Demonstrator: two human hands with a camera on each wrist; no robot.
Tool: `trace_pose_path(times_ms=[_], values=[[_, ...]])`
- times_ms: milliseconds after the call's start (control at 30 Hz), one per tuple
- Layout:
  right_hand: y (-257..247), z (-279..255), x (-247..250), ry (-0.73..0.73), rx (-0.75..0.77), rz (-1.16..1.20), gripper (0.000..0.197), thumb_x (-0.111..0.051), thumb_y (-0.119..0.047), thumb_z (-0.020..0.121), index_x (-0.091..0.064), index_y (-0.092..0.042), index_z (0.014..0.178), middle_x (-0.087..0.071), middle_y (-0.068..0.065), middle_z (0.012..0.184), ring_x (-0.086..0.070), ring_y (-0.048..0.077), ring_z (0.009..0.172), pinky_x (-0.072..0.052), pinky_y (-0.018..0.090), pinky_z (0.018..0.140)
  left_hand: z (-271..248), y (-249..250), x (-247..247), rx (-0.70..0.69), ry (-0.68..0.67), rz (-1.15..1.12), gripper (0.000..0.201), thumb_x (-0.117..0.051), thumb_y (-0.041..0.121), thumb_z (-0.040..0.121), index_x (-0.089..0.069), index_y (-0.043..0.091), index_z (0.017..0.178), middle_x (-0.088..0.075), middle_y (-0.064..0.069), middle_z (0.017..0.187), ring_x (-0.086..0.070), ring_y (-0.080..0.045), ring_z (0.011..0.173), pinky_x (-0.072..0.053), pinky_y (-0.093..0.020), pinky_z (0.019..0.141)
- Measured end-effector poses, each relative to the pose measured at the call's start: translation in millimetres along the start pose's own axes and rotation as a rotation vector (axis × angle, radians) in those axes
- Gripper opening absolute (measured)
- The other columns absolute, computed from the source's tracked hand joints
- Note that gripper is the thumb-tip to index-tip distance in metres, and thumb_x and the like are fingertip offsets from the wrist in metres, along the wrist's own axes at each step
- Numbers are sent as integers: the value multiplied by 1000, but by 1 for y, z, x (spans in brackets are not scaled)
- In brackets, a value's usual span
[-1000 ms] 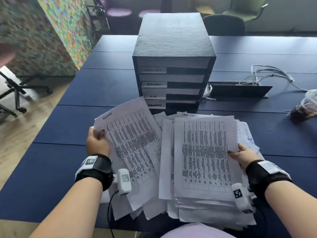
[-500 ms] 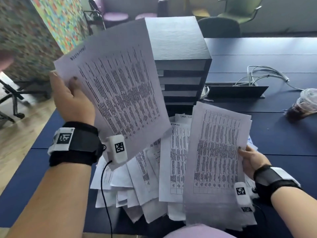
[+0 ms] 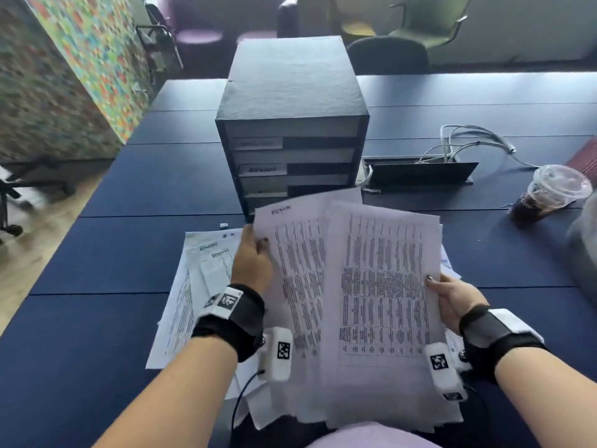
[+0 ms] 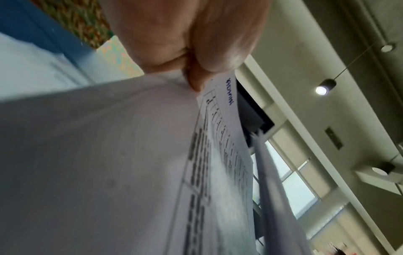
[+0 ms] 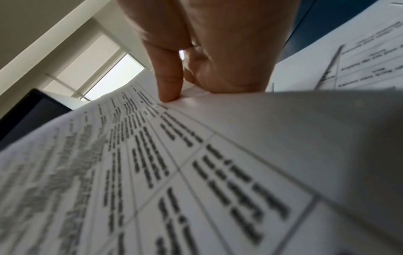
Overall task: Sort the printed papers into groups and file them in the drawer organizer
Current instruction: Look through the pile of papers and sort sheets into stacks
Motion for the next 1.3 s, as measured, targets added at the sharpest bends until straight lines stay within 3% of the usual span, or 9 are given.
trace_pose_path(times_ms=[100,200,433,600,700,800,900,967,1300], values=[[1,4,0,56,-20,-67,20,-38,0,95,-57,-4,100,-71,9,65,-68,24,58,-56,36,51,-14,-7,-25,57,-173,17,28,-41,9,97,-48,16,123,-61,-5,111,-57,-24,97,-41,-27,85],[6,13,3,146,-24,-195,21,-44,0,93,-57,-1,110,-70,10,64,-62,32,72,-52,49,77,-18,-11,-36,57,-318,104,21,-46,17,98,-57,15,116,-62,-1,108,-56,-21,95,-39,-24,80],[5,23,2,131,-10,-473,25,-63,-2,83,-57,3,106,-63,20,104,-60,31,91,-47,46,92,-3,-66,-2,310,-51,403,24,-50,15,89,-66,16,108,-61,-11,112,-56,-29,106,-45,-34,93],[3,20,-11,17,11,-593,37,-63,10,80,-54,-8,111,-65,8,89,-61,22,77,-54,25,61,-9,-70,-2,335,-248,354,28,-64,16,82,-63,18,110,-64,-10,98,-56,-20,81,-44,-23,73],[7,23,-12,25,16,-596,42,-62,16,76,-53,-4,112,-65,11,89,-62,33,88,-51,45,88,-11,-71,-5,393,-306,326,37,-70,23,80,-59,17,114,-65,-4,102,-60,-19,87,-44,-22,73],[9,26,-10,65,-7,-610,38,-64,16,73,-56,-2,105,-66,14,89,-62,37,93,-46,54,94,-11,-71,-6,399,-325,336,40,-74,27,77,-63,12,113,-68,-6,106,-64,-23,91,-48,-25,75],[12,29,-7,77,-20,-630,33,-66,14,73,-59,-2,100,-67,14,89,-63,36,91,-47,52,93,-13,-63,-2,311,-296,349,11,-73,20,77,-63,17,80,-65,-5,87,-60,-22,78,-43,-21,60],[14,31,-5,80,-27,-643,30,-68,12,73,-61,-6,95,-68,14,90,-64,36,93,-47,52,94,-16,-57,-1,232,-267,381,24,-67,13,82,-49,18,66,-56,1,68,-51,-20,69,-34,-20,49],[18,41,2,140,19,-729,23,-72,4,74,-63,-6,94,-67,17,97,-63,35,95,-48,47,93,-26,-12,7,-134,-68,332,16,-53,1,87,-50,15,78,-54,3,67,-48,-16,60,-31,-15,51]])
Point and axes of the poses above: each hand's wrist, its own z-axis towards the middle knuckle, its own x-axis out of the back of the hand, y = z × x, the point moved 2 cm from there along z, towards the middle knuckle
